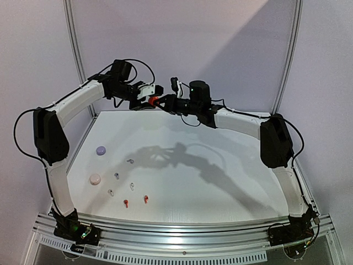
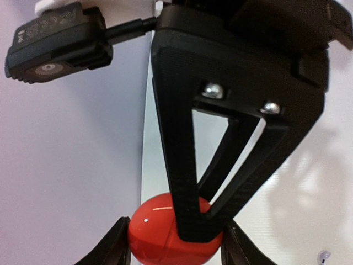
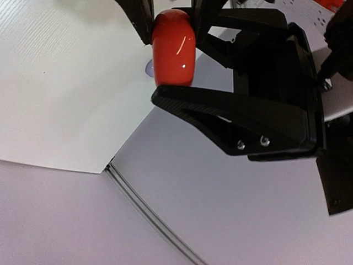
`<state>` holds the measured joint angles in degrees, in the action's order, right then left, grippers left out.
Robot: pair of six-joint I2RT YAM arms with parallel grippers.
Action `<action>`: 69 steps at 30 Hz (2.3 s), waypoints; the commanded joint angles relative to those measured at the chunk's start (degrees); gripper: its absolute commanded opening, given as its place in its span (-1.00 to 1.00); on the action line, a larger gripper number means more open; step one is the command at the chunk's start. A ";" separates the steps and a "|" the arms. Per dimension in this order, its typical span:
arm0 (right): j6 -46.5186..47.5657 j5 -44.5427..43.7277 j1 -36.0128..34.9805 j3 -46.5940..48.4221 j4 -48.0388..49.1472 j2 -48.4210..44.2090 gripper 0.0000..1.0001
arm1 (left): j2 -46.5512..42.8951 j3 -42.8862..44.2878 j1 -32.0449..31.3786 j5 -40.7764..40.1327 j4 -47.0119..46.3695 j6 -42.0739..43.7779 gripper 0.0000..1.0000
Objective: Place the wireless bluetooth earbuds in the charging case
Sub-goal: Pass from the left arm to the right, then pass from the right arm to the left
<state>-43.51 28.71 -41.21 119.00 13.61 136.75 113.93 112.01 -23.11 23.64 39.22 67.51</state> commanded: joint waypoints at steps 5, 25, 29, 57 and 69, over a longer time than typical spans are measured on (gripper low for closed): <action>0.52 2.52 -0.45 0.97 2.32 0.92 -0.83 | -0.07 -0.87 -0.97 -0.10 -0.25 0.84 -0.01; 26.68 10.23 -0.20 -19.86 3.60 -23.43 -1.00 | -17.36 -9.83 12.20 41.68 14.94 -35.44 0.99; 31.28 12.50 -2.06 -19.11 4.24 -25.57 -1.00 | -22.68 -21.84 12.23 53.84 0.05 -49.38 0.72; 40.43 10.28 -10.86 -16.13 -0.64 -25.04 -1.00 | -39.70 -60.05 7.17 47.87 -80.01 -84.58 0.11; 42.12 10.18 -11.63 -15.99 -2.16 -24.51 -1.00 | -37.82 -57.93 5.77 48.00 -82.10 -89.06 -0.05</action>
<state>-2.59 38.33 -52.10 102.15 13.15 110.96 75.72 52.14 -16.58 72.10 -40.51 -19.77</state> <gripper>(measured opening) 0.178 0.509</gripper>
